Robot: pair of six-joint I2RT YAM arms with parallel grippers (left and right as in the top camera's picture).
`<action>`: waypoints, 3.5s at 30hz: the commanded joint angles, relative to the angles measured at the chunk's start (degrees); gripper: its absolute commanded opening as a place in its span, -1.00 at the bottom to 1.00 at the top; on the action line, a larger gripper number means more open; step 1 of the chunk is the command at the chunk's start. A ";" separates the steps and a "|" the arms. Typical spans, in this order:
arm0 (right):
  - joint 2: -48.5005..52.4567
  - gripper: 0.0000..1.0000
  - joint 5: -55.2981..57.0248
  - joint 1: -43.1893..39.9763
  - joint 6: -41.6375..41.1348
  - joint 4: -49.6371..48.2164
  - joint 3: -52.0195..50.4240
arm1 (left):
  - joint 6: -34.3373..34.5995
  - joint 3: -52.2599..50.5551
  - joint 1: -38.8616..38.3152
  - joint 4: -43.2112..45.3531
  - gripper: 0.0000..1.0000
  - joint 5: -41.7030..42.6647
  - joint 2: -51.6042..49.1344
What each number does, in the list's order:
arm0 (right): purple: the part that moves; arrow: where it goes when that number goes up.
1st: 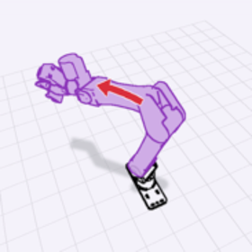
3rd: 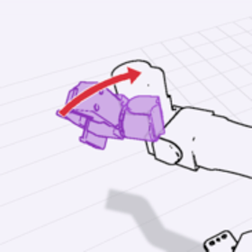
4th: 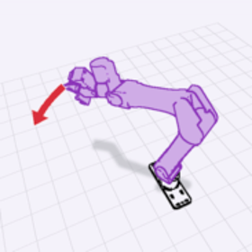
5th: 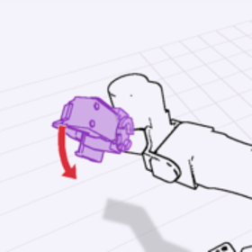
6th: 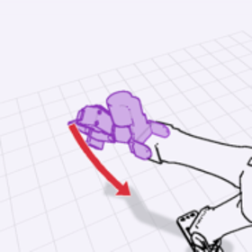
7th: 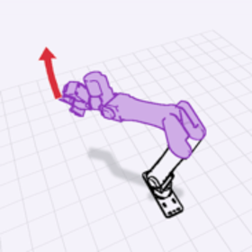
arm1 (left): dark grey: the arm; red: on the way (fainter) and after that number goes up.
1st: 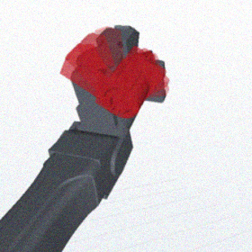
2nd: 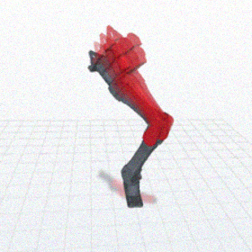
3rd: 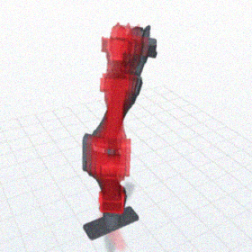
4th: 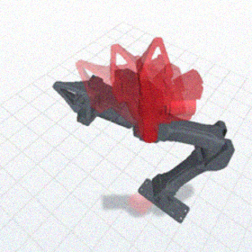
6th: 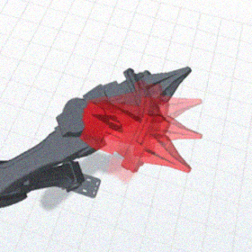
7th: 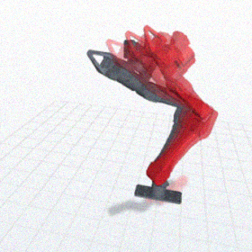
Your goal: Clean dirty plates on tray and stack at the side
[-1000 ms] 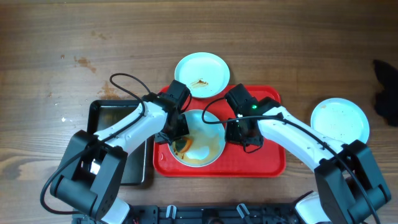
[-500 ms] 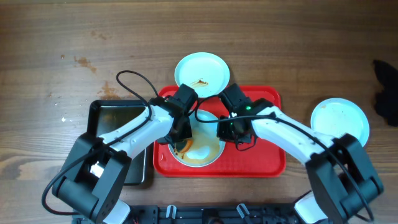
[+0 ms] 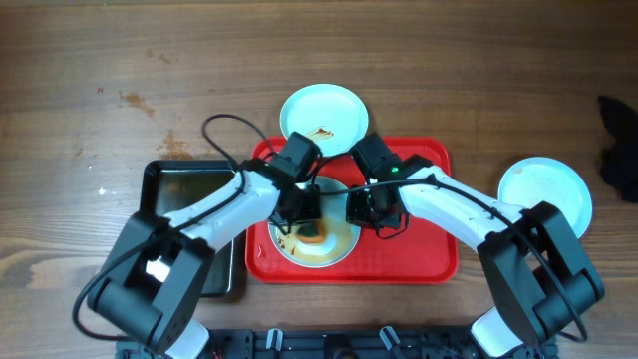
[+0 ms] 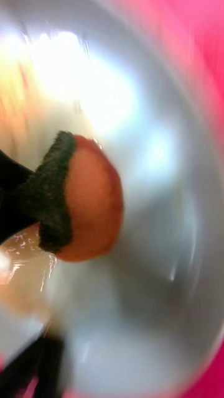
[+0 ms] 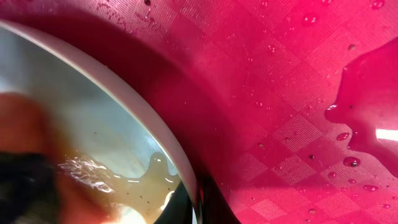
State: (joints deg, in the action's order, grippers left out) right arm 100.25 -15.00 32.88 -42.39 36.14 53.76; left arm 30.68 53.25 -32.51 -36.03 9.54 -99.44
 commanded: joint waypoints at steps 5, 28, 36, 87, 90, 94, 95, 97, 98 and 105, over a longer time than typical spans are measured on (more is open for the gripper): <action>3.43 -0.91 -0.96 0.68 -1.29 -1.84 0.11 | -5.92 -3.63 -3.37 8.61 -0.92 26.80 -6.23; 3.43 -0.91 -0.92 0.63 -1.49 -1.42 0.11 | 8.90 0.33 1.29 -8.02 -0.92 -21.24 -6.23; 3.43 -0.91 -0.92 0.02 -1.22 -1.40 0.11 | 10.54 2.67 1.27 -15.52 -0.92 -26.91 -6.21; -27.93 -0.91 28.65 -4.79 1.73 29.42 0.90 | 6.80 16.46 12.24 -35.41 -0.92 -21.11 14.38; -27.93 -0.91 33.55 -4.79 1.44 33.24 3.63 | 5.70 16.46 12.24 -35.39 -0.92 -20.92 14.38; -27.93 -0.91 36.98 -4.79 1.49 37.05 8.44 | 5.55 16.46 12.24 -35.39 -0.92 -20.92 14.36; -27.93 -0.91 37.97 -4.79 1.53 37.77 9.73 | 5.55 16.46 12.24 -35.36 -0.92 -20.92 14.36; -27.93 -0.91 40.26 -4.79 2.71 39.10 12.70 | 5.53 16.46 12.24 -35.39 -0.92 -20.92 14.36; -27.93 -0.91 42.10 -4.79 3.43 39.85 14.19 | 5.53 16.46 12.24 -35.39 -0.92 -20.92 14.36; -27.87 -0.91 52.00 -4.79 4.07 44.15 17.81 | 4.15 16.46 12.24 -35.34 -0.92 -20.65 14.36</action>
State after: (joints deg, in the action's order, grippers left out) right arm 72.99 30.11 28.18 -39.13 79.55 70.41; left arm 36.69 69.12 -20.56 -71.42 -10.90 -86.02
